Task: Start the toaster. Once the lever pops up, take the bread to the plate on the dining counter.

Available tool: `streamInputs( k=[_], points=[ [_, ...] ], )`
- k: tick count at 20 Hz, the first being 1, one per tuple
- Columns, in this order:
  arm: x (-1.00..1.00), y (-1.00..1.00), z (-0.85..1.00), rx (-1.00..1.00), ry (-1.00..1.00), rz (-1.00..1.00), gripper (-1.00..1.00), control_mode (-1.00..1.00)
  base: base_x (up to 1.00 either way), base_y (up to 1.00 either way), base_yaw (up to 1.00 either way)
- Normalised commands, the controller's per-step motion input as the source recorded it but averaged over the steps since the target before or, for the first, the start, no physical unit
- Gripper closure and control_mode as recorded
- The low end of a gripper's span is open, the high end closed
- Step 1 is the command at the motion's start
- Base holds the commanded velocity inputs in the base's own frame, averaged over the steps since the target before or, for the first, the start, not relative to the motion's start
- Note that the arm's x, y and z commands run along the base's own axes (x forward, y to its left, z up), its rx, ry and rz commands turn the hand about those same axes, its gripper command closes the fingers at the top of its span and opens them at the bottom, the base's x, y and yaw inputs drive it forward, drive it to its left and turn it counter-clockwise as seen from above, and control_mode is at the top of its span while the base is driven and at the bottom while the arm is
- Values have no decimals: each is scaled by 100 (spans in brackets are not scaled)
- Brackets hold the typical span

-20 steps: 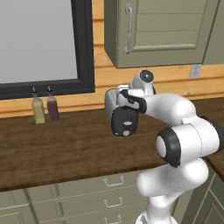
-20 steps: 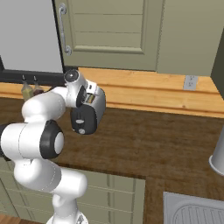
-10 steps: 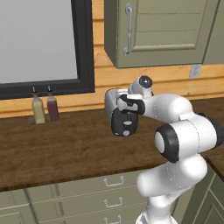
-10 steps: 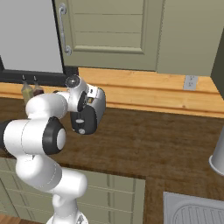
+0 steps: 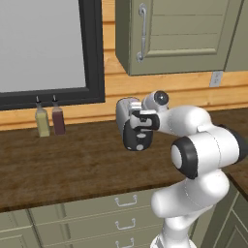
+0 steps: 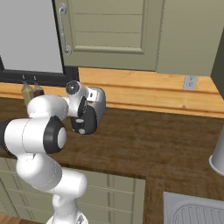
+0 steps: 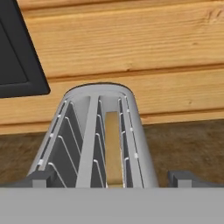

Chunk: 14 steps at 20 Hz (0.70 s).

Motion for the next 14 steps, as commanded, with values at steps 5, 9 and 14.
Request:
streamInputs(
  k=[5,9,14],
  points=[
    [0,0,-4,0,-5,0,-100,-100,0,0,0],
    [0,0,-5,0,-6,0,-100,-100,0,0,0],
    [0,0,-3,0,-4,0,-100,-100,0,0,0]
  ],
)
